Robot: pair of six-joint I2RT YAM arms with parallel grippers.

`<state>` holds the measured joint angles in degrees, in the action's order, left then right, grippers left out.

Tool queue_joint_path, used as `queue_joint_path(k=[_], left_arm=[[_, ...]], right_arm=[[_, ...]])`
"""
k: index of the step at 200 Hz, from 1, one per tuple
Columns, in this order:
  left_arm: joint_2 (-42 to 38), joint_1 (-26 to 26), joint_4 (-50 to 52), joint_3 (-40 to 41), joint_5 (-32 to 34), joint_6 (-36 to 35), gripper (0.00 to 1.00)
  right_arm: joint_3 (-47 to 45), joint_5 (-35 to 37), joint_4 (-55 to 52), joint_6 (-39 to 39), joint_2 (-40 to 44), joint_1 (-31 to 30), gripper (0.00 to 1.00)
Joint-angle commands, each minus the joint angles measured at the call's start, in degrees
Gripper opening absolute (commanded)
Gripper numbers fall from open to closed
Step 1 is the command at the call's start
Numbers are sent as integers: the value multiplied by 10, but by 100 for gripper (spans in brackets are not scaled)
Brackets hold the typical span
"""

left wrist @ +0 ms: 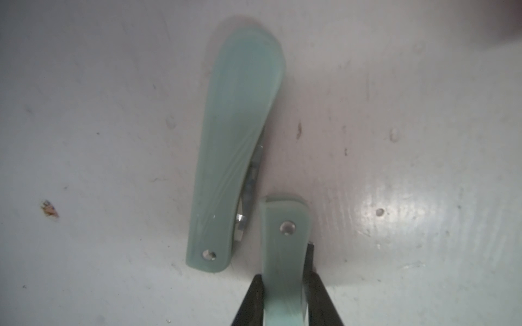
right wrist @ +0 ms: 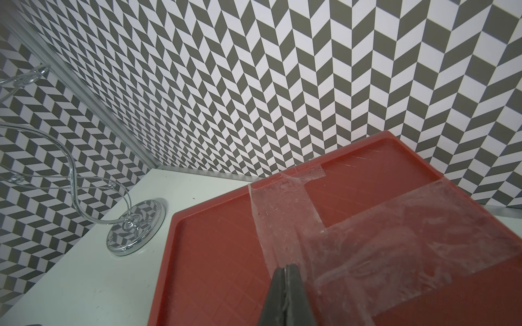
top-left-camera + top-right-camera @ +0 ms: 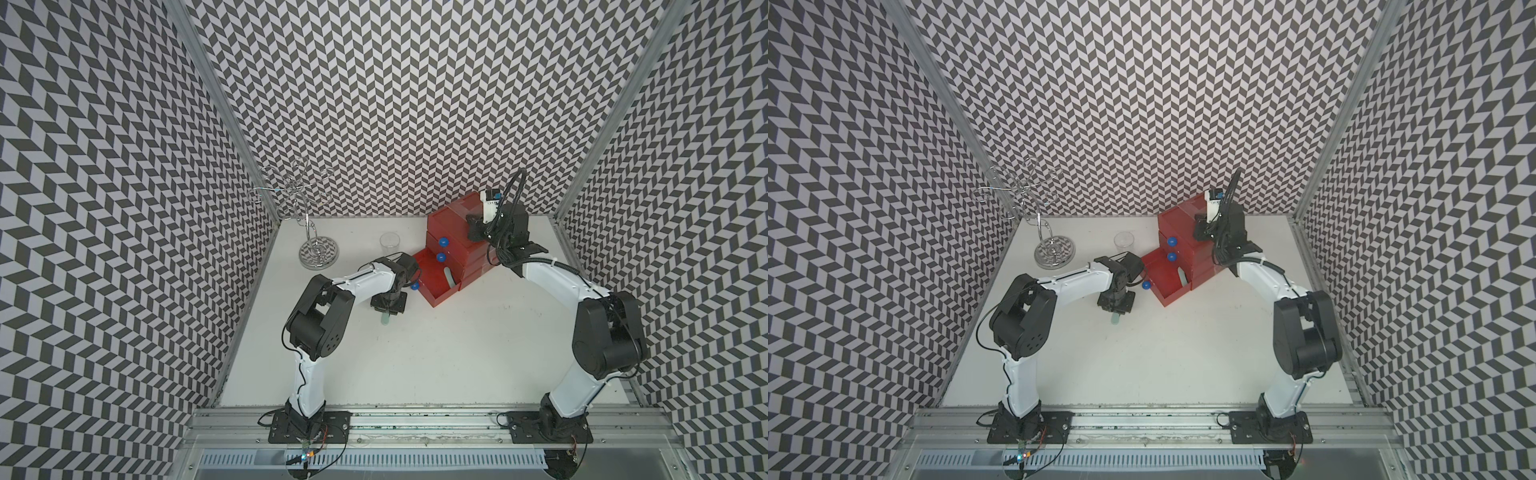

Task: Place the fruit knives into the drawer by color
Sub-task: Pick up the fruit knife from the center of the board, then place the fruit knife in the drawer.

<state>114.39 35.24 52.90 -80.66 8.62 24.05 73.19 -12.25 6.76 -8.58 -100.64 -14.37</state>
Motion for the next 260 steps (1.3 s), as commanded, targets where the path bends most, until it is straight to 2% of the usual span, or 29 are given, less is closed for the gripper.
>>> queue_joint_path(k=[1,117,207,260], left_arm=[[-31,3,8,-4,-18,15,22],[-91,-1,-2,-71,-59,54,23],[-108,-13,-203,-65,-209,127,23],[-81,-17,-278,-56,-246,175,23]], right_arm=[[-82,-22,-252,-29,-115,-4,0],[-82,-22,-253,-30,-116,-4,0],[-82,-23,-254,-29,-114,-4,0],[-82,-23,-255,-29,-112,-4,0]])
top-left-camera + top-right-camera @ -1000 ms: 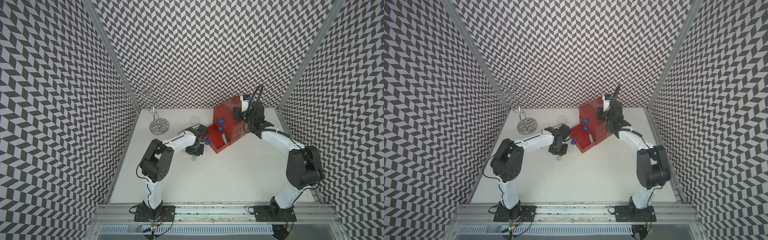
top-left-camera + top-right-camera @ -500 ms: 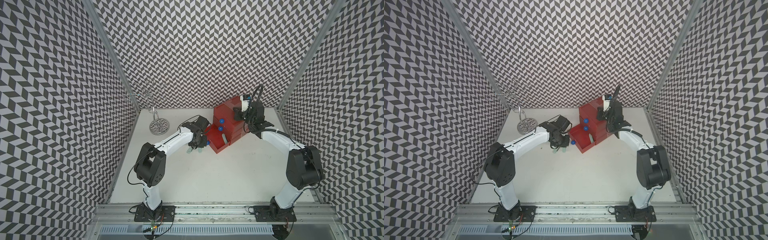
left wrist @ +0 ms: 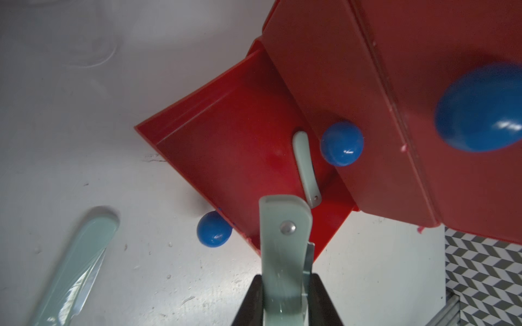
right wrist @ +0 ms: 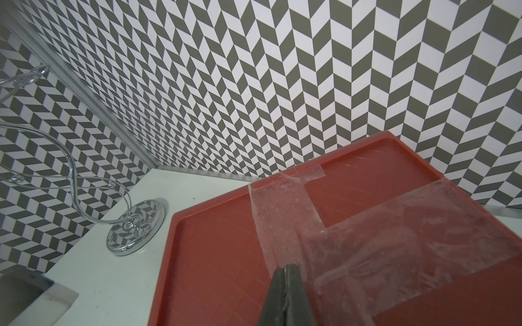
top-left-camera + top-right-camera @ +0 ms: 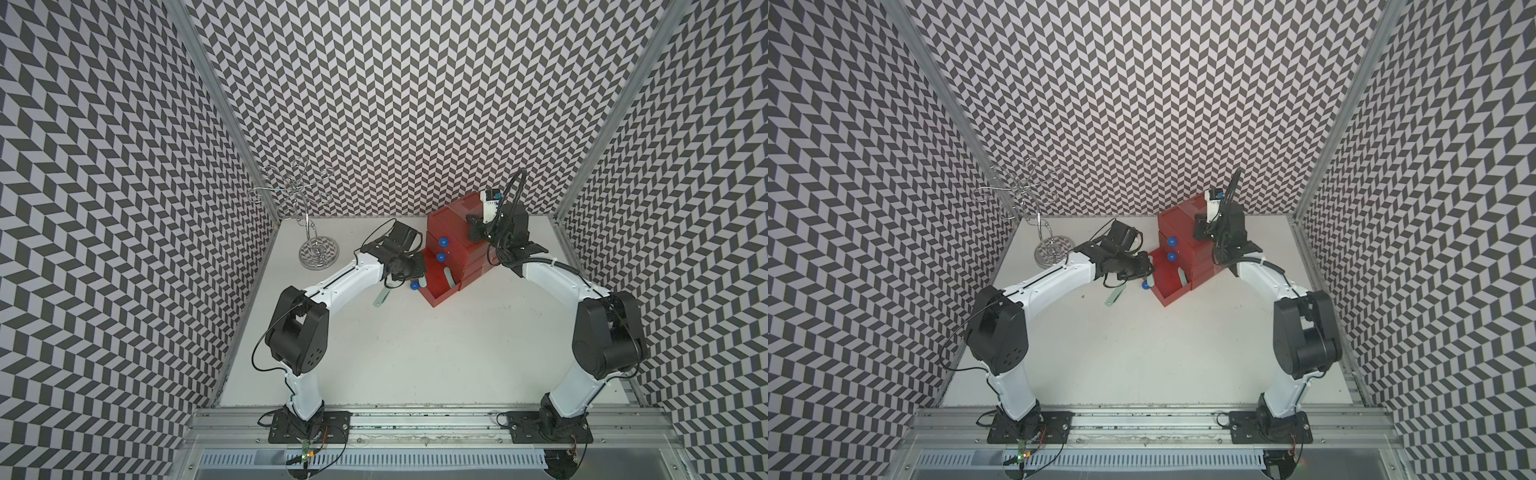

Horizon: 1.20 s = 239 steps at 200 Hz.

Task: Place the fruit knives into the drawer by color
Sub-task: Place the fruit knife in the drawer.

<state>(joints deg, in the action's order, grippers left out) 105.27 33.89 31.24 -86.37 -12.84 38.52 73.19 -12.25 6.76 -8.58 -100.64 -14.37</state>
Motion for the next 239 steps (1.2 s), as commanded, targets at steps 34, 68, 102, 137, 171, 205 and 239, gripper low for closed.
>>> queue_joint_path(k=[34,68,102,137,171,205,239], left_arm=[[34,-3,-84,-4,-44,46,23],[58,-3,-92,-15,-45,51,23],[84,-2,-94,-28,-46,51,23],[103,0,-93,-34,-45,52,23],[111,1,-94,-34,-44,52,23],[119,2,-94,-35,-44,52,24],[123,2,-94,-32,-43,51,25]], right_arm=[[-82,-23,-255,-29,-113,-4,0],[-83,-23,-255,-29,-113,-4,0],[-83,-24,-255,-29,-113,-5,0],[-83,-23,-255,-28,-113,-4,0],[-82,-25,-254,-29,-114,-5,0],[-82,-25,-254,-29,-115,-5,0],[-82,-26,-253,-29,-115,-4,0]])
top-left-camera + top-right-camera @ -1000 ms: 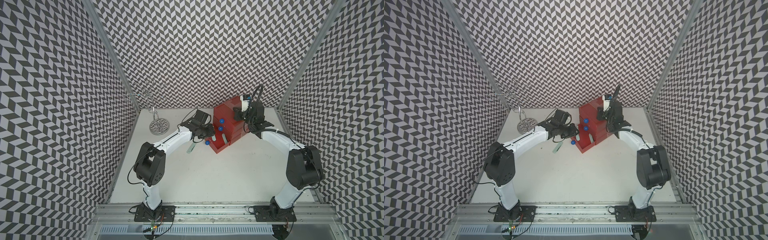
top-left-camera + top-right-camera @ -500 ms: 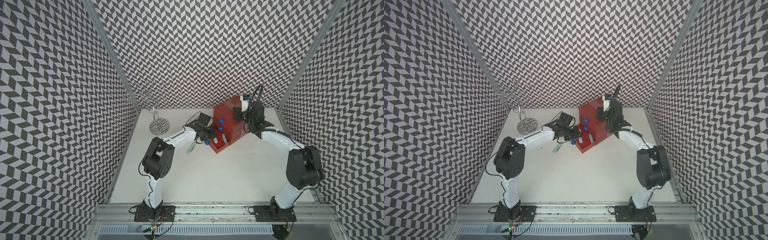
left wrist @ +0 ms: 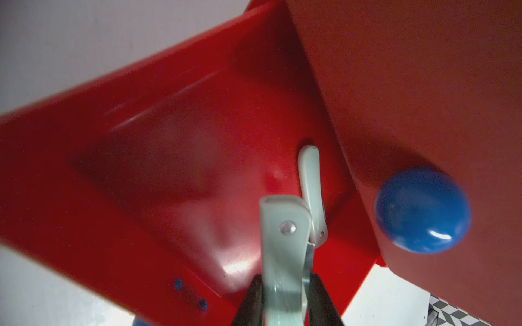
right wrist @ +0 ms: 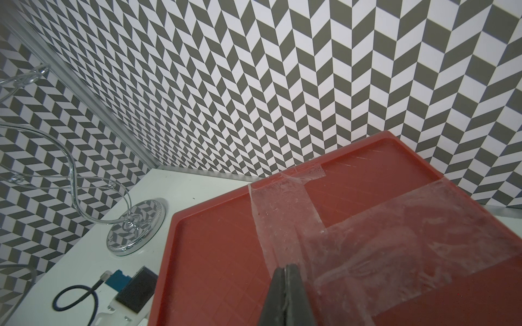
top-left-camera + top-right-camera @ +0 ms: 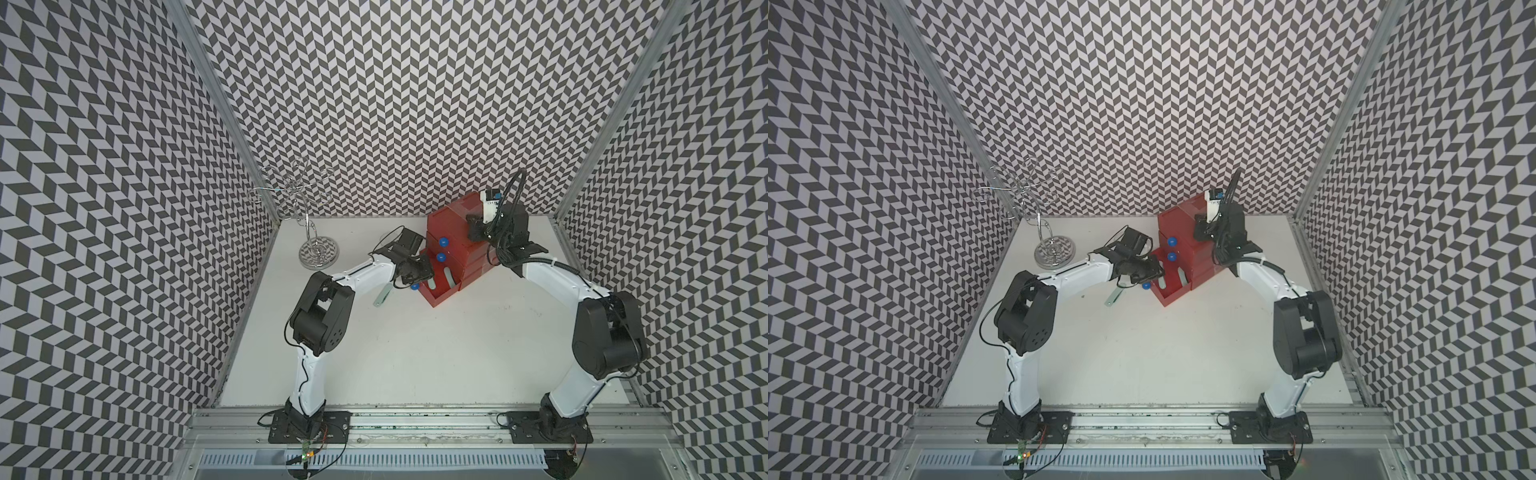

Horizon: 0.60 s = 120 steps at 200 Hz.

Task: Place the fruit knives into the drawer by color
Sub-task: Place the fruit knife in the drawer.

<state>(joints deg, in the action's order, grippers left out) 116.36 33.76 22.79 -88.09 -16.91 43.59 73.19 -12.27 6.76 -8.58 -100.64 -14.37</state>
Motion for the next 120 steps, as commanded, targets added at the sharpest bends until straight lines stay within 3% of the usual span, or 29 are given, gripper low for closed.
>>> queue_joint_path(k=[1,120], left_arm=[[12,3,-9,-15,-2,0,25],[18,3,2,-29,-3,-3,33]], right_arm=[[-82,-26,-253,-29,-116,-4,0],[-82,-26,-253,-28,-115,-5,0]])
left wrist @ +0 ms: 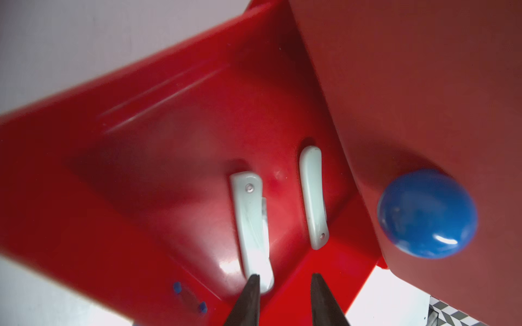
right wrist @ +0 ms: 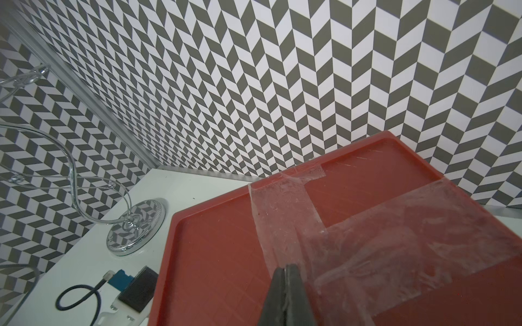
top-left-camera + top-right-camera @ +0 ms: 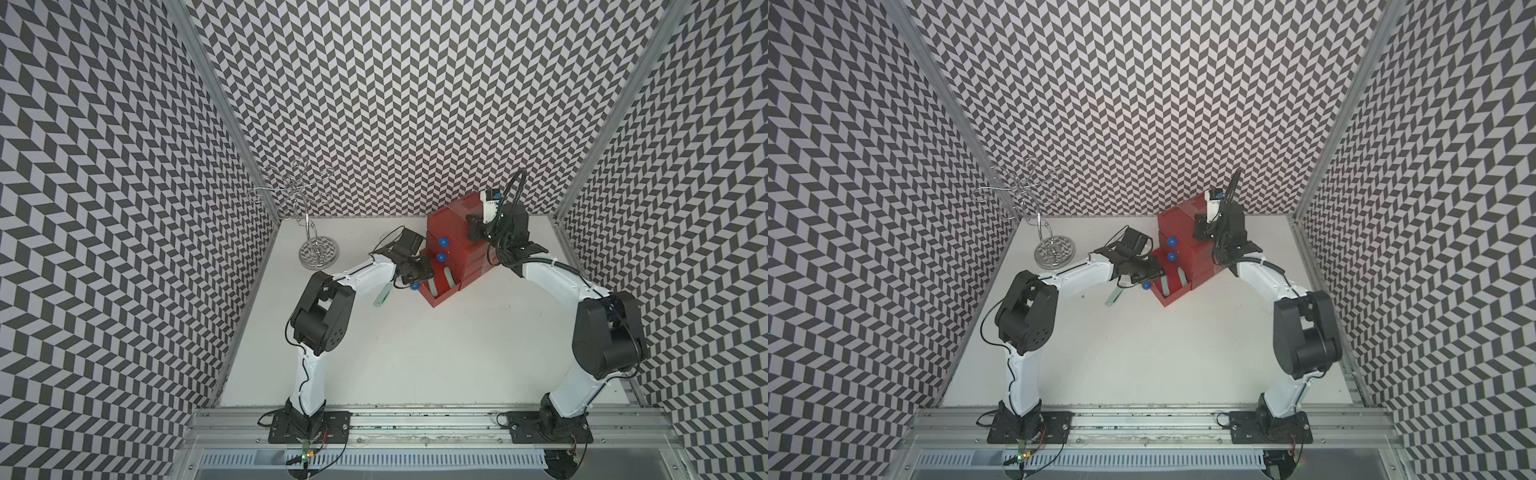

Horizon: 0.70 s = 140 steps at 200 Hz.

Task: Place the fruit knives into the drawer by color
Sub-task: Place the fruit knife in the drawer.

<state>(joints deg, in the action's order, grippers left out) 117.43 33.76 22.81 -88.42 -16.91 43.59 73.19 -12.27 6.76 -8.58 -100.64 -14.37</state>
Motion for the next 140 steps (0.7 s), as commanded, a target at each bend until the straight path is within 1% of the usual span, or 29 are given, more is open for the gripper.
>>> queue_joint_path(k=[1,44,80,94,114,140], left_arm=[[7,3,2,-27,-4,-3,33],[-24,3,41,-53,7,-26,33],[-70,3,138,-69,62,-93,33],[-95,0,171,-55,92,-119,33],[-138,-8,200,-13,125,-143,34],[-187,-29,205,51,139,-160,35]], right_arm=[[-82,-26,-253,-29,-115,-5,0],[-82,-26,-253,-29,-116,-4,0],[-82,-25,-253,-29,-115,-5,0],[-82,-25,-254,-29,-115,-4,0],[-82,-23,-253,-29,-114,-4,0],[-82,-22,-254,-29,-117,-5,0]])
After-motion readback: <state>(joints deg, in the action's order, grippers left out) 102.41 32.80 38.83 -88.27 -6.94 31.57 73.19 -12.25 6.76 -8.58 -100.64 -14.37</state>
